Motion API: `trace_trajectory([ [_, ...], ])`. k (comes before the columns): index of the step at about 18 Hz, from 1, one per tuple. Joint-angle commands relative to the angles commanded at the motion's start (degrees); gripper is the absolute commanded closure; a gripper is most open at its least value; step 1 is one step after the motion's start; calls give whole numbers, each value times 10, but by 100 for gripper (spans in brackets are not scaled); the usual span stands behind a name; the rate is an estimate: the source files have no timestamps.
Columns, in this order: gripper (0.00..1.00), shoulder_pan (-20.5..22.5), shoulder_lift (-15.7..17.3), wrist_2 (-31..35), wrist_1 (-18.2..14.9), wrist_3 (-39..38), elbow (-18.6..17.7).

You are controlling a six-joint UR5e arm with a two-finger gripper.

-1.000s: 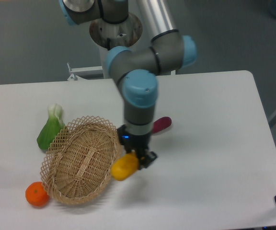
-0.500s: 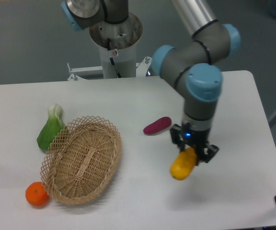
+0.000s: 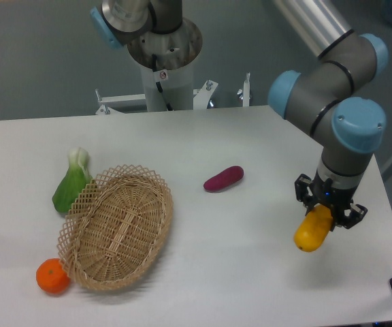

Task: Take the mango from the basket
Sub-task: 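Carry the held mango away from the basket, holding it above the table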

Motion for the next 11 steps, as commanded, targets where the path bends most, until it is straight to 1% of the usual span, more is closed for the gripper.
trace_trajectory([
  [2,73,4,-8,1,-27,5,20],
  [3,73,4,-9,3,-33,15,24],
  [7,73,15,-9,3,-33,25,33],
  [11,73,18,-11,3,-31,25,34],
])
